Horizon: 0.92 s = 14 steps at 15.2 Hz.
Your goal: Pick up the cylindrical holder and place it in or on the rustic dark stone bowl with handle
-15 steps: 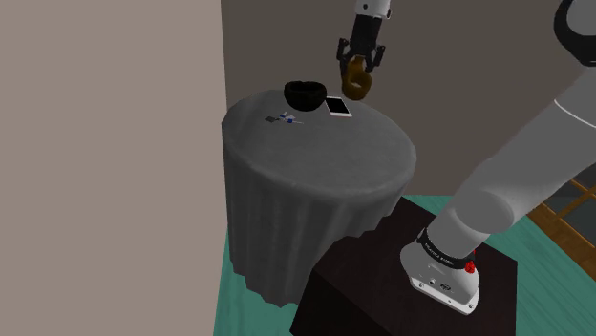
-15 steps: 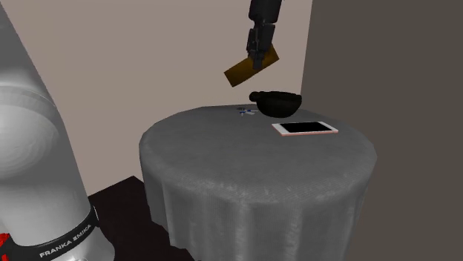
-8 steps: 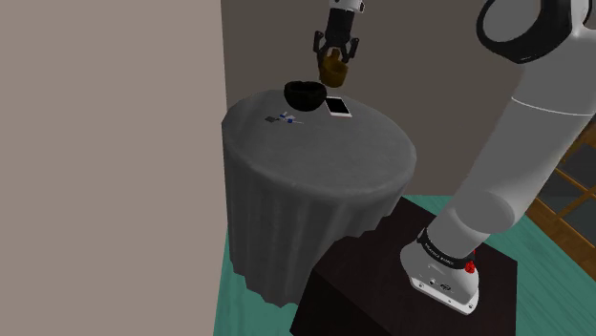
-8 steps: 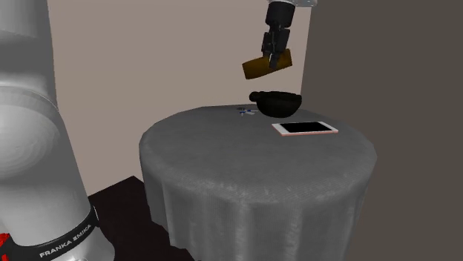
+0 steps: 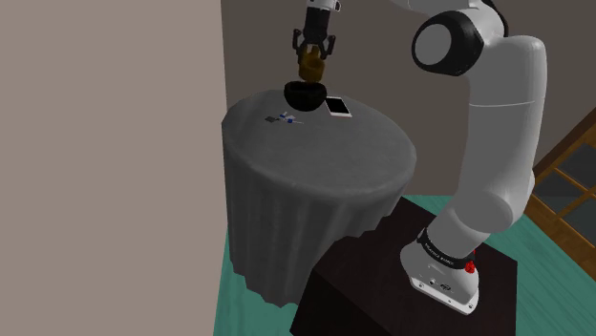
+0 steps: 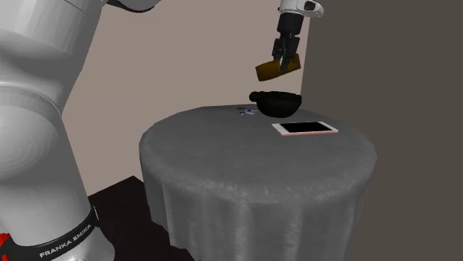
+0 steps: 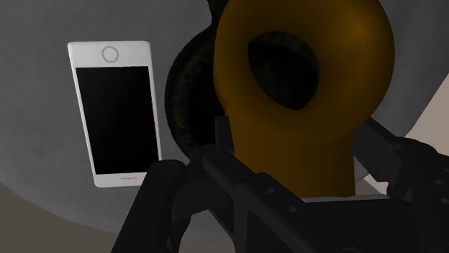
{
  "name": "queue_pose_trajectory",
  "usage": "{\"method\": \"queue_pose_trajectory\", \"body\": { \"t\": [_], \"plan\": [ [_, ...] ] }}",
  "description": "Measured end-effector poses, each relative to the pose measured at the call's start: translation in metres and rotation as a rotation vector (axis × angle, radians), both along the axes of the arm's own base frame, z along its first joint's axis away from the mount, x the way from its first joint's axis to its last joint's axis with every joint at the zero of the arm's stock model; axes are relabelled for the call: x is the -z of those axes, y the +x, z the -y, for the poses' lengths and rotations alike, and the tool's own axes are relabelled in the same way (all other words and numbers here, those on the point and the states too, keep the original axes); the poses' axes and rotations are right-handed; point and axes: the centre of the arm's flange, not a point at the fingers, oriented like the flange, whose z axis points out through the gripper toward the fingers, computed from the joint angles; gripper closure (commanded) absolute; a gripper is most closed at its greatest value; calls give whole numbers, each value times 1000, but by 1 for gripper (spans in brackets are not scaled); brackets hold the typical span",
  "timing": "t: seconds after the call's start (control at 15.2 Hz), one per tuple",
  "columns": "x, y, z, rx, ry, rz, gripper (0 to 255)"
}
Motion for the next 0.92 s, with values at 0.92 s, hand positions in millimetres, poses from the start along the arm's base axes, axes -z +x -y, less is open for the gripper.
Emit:
{"method": "queue_pose_trajectory", "body": {
  "t": [0.92],
  "plan": [
    [52,2,1,0,-2,8,255]
  ]
}}
